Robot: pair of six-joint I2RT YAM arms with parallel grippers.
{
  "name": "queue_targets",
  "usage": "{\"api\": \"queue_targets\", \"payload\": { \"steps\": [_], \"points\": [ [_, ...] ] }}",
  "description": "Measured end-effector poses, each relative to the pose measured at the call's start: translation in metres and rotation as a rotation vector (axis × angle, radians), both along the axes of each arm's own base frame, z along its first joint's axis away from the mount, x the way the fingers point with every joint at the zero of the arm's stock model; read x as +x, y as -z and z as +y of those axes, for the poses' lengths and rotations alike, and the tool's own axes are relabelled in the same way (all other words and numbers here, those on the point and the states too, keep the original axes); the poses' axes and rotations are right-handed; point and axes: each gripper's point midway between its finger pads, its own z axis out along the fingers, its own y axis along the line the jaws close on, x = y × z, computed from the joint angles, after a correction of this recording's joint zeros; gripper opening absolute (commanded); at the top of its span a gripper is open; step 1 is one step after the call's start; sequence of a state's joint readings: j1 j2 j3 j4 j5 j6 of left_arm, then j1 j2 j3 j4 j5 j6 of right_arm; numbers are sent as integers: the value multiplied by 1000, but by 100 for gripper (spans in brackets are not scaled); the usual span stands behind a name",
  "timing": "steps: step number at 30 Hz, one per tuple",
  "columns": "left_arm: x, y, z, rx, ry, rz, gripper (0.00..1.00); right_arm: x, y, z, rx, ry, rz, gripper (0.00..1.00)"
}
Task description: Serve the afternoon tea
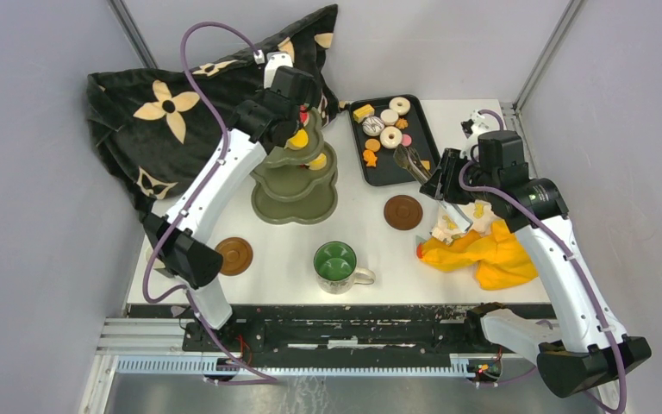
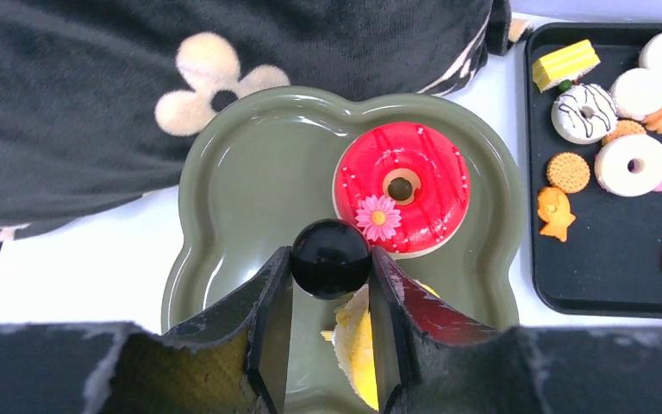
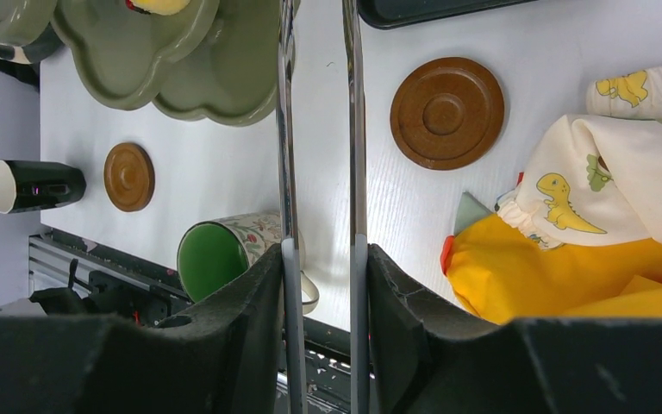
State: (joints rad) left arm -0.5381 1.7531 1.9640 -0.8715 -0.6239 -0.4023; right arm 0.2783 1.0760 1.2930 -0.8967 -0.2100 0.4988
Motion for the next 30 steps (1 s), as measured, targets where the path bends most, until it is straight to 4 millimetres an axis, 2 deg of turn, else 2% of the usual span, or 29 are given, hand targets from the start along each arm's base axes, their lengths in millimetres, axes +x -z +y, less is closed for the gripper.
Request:
{"api": "queue_targets", "payload": {
  "steps": [4,8,13,22,30],
  "points": [
    [-11,-13,-2,6,-92,-25,3,0,1,1,3,-3,0,41],
    [-8,-37,-3,-23,-185,-97,3,-1,3,2,7,-10,7,41],
    [-6,-44,2,-86,-275,-146,3,-2,4,2,9,-12,7,41],
    [-6,-35,6,-68,-373,-179,3,-4,1,2,13,-14,-1,41],
    [0,-8,-20,-38,-381,-171,3,-6,8,3,12,-18,15,41]
  ]
}}
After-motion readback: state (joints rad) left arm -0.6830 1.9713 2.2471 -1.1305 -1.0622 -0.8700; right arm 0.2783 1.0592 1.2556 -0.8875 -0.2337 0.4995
